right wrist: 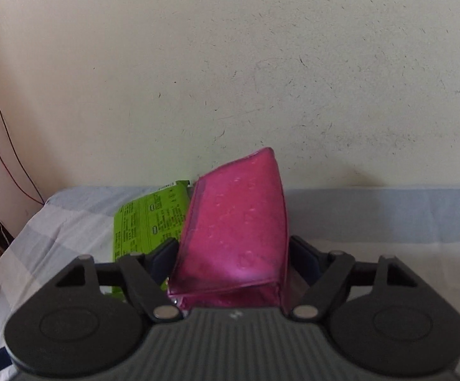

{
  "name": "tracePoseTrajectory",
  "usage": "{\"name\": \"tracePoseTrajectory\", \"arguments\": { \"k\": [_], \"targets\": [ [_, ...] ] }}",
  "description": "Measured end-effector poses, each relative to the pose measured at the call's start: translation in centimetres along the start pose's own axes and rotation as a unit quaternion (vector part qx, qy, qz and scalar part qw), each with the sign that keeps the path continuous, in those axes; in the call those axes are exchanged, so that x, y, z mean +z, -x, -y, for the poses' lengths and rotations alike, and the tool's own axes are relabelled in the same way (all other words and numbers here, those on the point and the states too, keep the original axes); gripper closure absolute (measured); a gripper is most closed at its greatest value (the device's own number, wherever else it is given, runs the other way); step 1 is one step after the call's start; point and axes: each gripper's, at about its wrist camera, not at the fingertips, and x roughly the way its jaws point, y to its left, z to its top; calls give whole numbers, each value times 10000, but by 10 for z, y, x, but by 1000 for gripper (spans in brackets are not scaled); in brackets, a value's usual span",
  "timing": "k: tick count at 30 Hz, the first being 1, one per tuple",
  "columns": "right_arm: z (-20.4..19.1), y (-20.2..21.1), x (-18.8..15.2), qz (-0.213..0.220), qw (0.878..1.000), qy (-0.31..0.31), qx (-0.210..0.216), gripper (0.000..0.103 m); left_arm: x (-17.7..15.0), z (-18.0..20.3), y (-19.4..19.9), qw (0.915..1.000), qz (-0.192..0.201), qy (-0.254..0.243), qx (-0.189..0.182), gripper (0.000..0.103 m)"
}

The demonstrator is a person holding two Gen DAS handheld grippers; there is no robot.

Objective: Organize objects
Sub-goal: 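Grasp the pink pouch with the right gripper, then set the pink pouch down on the sheet and open the right gripper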

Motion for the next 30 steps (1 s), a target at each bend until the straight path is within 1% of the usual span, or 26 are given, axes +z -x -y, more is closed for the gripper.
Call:
{"name": "tracePoseTrajectory", "arguments": {
  "k": [2, 5, 9, 11, 14, 16, 17, 19, 21, 23, 24, 27, 30],
  "targets": [
    [4, 5, -3, 22, 10000, -44, 13, 31, 0, 0, 0, 10000, 10, 5, -4, 15],
    [8, 18, -12, 6, 10000, -34, -35, 31, 0, -2, 2, 10000, 16, 42, -27, 14],
    [14, 52, -38, -4, 9997, 244, 16, 31, 0, -1, 2, 9999, -11, 72, -89, 12],
    [19, 74, -54, -10, 9994, 320, 101, 31, 0, -2, 4, 9996, -34, 133, -236, 11],
    [22, 106, -82, -15, 9984, 527, 191, 30, -1, 1, 11, 9981, 41, 141, -601, 11],
    [20, 128, -97, -51, 9966, 769, 281, 30, -2, 8, 18, 9963, 231, -11, -829, 11],
    [23, 139, -105, -129, 9953, 877, 393, 30, -3, 12, 22, 9951, 341, -116, -923, 10],
    [21, 161, -122, -185, 9906, 1283, 426, 30, -6, 20, 27, 9916, 476, -309, -1163, 10],
    [26, 181, -137, -280, 9860, 1564, 509, 30, -8, 24, 26, 9856, 413, -338, -1603, 10],
    [30, 197, -144, -391, 9833, 1661, 633, 30, -10, 27, 22, 9768, 204, -309, -2109, 10],
    [32, 204, -147, -457, 9819, 1728, 632, 30, -10, 28, 20, 9730, 126, -335, -2278, 10],
    [42, 227, -157, -535, 9814, 1741, 612, 29, -13, 32, 22, 9677, 132, -443, -2480, 10],
    [48, 245, -168, -473, 9811, 1832, 405, 29, -14, 31, 23, 9606, 73, -432, -2743, 10]
  ]
}}
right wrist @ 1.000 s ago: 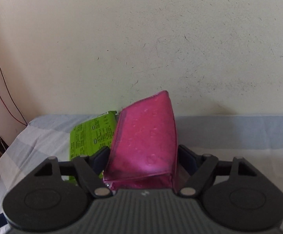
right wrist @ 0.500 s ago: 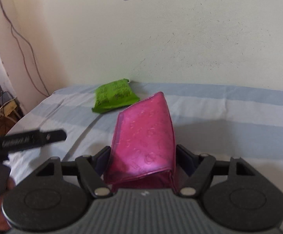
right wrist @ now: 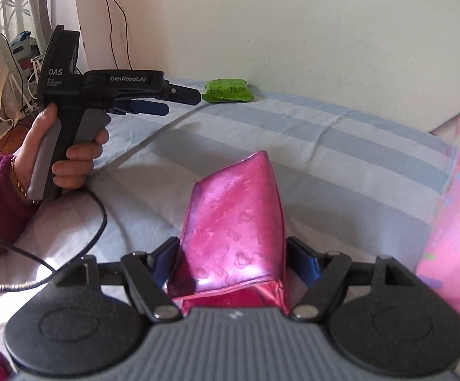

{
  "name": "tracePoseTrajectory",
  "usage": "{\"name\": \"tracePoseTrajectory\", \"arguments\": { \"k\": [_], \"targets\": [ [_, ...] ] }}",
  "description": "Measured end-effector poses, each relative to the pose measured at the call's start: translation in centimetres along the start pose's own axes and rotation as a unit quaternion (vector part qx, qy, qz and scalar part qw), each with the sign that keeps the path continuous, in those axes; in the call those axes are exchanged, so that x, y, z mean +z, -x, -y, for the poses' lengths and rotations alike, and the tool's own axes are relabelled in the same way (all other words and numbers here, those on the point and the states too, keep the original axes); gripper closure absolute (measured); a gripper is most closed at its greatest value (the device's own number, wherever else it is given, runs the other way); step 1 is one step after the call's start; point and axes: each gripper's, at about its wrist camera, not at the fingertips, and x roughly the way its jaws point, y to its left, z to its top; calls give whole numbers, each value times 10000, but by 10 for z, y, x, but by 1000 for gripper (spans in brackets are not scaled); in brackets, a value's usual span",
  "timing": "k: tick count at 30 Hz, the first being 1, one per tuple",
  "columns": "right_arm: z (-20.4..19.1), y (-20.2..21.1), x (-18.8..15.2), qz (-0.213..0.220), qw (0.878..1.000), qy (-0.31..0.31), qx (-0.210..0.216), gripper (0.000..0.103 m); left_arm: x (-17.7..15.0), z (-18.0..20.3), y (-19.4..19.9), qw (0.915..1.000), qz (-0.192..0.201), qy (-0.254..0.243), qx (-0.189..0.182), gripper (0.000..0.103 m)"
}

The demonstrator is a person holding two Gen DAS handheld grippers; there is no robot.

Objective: Organize objects
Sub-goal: 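Set the pink pouch down on the sheet and open the right gripper, then grasp the pink pouch with the left gripper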

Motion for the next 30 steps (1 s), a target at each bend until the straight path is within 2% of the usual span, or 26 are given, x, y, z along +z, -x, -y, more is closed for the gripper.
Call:
{"name": "tracePoseTrajectory", "arguments": {
  "k": [4, 6, 9, 13, 15, 19, 21, 22, 24, 25, 26, 28, 30],
  "targets": [
    [-7, 30, -27, 131, 9989, 160, -416, 25, -3, 3, 2, 9996, -105, -50, -263, 11],
    [-6, 40, -38, 282, 9969, 42, -731, 10, -7, 9, 4, 9987, -207, -111, -446, 11],
    [-5, 60, -59, 518, 9943, -224, -902, 10, -15, 28, 7, 9952, -442, -359, -793, 12],
    [-7, 67, -70, 697, 9928, -418, -878, 9, -26, 67, 15, 9837, -750, -659, -1499, 14],
    [-10, 63, -68, 671, 9937, -351, -826, 9, -36, 93, 20, 9748, -862, -1031, -1781, 14],
    [-14, 51, -60, 510, 9959, -302, -681, 11, -60, 130, 16, 9618, -1128, -1532, -1967, 13],
    [-14, 52, -61, 526, 9958, -289, -696, 12, -71, 141, 7, 9590, -1306, -1573, -1963, 11],
    [-14, 49, -58, 529, 9954, -285, -741, 12, -75, 143, 3, 9573, -1365, -1519, -2047, 9],
    [-11, 42, -54, 560, 9937, -334, -914, 17, -80, 151, -1, 9509, -1532, -1420, -2284, 11],
    [-10, 40, -52, 606, 9926, -362, -989, 18, -82, 156, 1, 9497, -1466, -1522, -2310, 17],
    [-7, 39, -50, 635, 9915, -410, -1057, 23, -83, 162, 2, 9505, -1400, -1652, -2230, 17],
    [1, 39, -47, 701, 9908, -590, -1001, 24, -81, 173, 9, 9529, -1297, -1777, -2086, 18],
    [5, 44, -48, 839, 9891, -646, -1026, 25, -69, 179, 15, 9552, -1172, -1702, -2120, 22]
  ]
}}
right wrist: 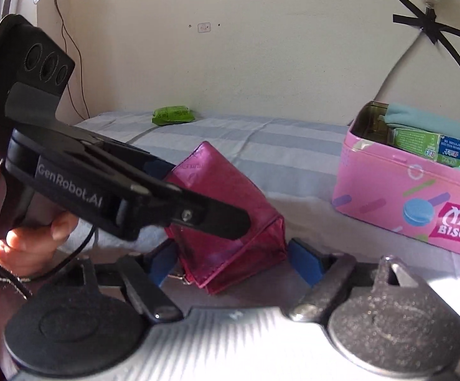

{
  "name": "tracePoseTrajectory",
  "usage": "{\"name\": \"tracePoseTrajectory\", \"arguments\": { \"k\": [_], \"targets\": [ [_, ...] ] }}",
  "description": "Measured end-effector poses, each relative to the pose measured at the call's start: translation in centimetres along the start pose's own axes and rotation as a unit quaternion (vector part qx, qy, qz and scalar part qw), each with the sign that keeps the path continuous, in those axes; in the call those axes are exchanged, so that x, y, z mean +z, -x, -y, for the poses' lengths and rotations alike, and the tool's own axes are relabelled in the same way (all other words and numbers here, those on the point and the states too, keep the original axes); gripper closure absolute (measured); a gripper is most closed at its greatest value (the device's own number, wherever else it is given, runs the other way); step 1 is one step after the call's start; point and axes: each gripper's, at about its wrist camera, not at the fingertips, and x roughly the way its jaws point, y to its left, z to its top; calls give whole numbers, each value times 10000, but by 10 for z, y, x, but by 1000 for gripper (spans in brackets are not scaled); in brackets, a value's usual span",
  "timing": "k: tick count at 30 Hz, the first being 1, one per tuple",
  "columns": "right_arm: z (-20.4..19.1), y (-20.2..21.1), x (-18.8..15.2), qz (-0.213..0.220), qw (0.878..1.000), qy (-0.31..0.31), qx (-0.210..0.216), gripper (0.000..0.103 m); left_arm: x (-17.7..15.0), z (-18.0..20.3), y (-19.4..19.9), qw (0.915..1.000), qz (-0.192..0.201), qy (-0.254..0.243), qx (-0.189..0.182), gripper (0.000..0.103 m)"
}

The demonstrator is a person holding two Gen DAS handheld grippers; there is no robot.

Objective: Organize objects
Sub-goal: 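Grasp the pink pouch with the left gripper, then lower the pink pouch into the tin and open the left gripper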

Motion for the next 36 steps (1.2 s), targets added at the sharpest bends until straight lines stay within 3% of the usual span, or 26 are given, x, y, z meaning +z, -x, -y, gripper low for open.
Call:
{"name": "tracePoseTrajectory", "arguments": {
  "k": [3, 8, 17, 20, 22, 25, 32, 36],
  "targets": [
    [7, 20, 5, 455, 9988, 75, -177, 25, 26, 13, 8, 9993, 345, -115, -118, 23],
    [33, 37, 36, 987, 9934, 188, -560, 25, 69, 43, -9, 9958, 730, -560, 12, 21],
    [100, 34, 59, 1124, 9842, 317, -1328, 24, 114, 60, -77, 9944, 954, -445, -62, 19],
    [119, 21, 59, 1055, 9813, 368, -1568, 24, 117, 61, -99, 9963, 760, -404, 63, 17],
    [127, 15, 55, 1048, 9784, 293, -1756, 23, 116, 60, -116, 9983, 428, -356, 156, 17],
    [139, 16, 51, 1103, 9757, -72, -1890, 15, 108, 56, -124, 9985, 182, -327, 401, 17],
    [150, 40, 34, 1295, 9720, -969, -1705, 14, 100, 46, -97, 9980, 358, -8, 526, 17],
    [151, 53, 25, 1388, 9656, -1550, -1562, 14, 94, 51, -79, 9953, 483, -54, 842, 17]
  ]
}}
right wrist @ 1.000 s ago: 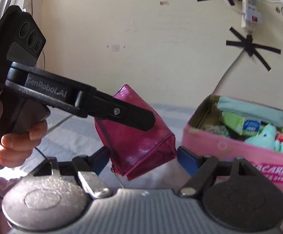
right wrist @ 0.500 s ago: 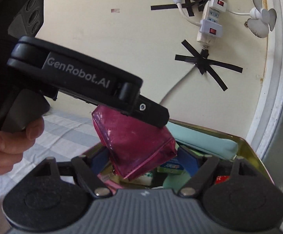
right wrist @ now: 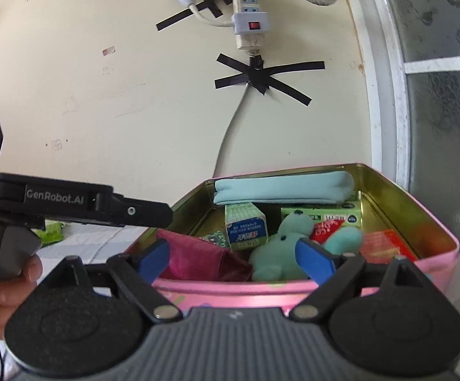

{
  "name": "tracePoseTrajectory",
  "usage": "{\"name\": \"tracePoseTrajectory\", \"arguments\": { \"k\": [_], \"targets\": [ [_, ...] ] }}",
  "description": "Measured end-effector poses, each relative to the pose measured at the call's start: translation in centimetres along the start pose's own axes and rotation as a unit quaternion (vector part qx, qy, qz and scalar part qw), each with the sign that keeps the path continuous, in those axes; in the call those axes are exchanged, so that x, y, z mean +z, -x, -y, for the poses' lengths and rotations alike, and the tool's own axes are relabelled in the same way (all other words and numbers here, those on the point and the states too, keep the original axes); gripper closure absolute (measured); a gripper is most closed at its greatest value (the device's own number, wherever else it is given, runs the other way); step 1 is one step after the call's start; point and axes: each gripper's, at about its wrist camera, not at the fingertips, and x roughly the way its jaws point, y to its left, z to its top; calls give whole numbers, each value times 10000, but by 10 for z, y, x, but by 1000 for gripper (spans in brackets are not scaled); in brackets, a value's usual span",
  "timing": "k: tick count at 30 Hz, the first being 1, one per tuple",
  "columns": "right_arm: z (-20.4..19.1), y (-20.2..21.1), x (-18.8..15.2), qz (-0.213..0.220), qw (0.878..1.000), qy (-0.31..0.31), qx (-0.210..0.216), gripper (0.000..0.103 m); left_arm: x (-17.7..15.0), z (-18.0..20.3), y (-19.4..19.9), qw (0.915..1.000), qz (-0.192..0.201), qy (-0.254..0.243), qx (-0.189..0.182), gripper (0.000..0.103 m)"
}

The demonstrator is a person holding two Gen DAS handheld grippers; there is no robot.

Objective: Organize objects
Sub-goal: 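Lower the pink pouch into the tin and open the left gripper, then move the right gripper to the lime-green packet on the sheet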

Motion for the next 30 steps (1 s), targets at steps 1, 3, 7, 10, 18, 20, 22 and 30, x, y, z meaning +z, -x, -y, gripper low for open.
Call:
{"name": "tracePoseTrajectory", "arguments": {
  "k": [1, 3, 7, 10, 18, 20, 22, 30],
  "targets": [
    [1, 3, -1, -11, 9999, -139, 12, 14, -2, 0, 6, 10000, 14, -21, 78, 17],
    [1, 12, -4, 10, 9995, -315, 12, 14, -8, -1, 17, 9998, 26, -40, 199, 17],
    [-7, 21, -4, -116, 9986, -472, 211, 14, -20, -13, 38, 9988, 78, -64, 482, 17],
    [-22, 19, -2, -226, 9981, -393, 405, 14, -29, -32, 49, 9956, 43, -91, 929, 17],
    [-97, -13, -8, -782, 9902, 12, 1160, 17, -55, -118, 80, 9774, -281, 198, 2086, 17],
    [-120, -25, -12, -955, 9861, 182, 1349, 17, -64, -146, 92, 9700, -360, 330, 2382, 17],
    [-145, -38, -17, -1139, 9812, 411, 1504, 17, -74, -180, 107, 9593, -423, 612, 2725, 17],
    [-254, -107, -34, -1650, 9567, 1251, 2046, 17, -110, -293, 164, 8981, 106, 2275, 3763, 18]
  ]
}}
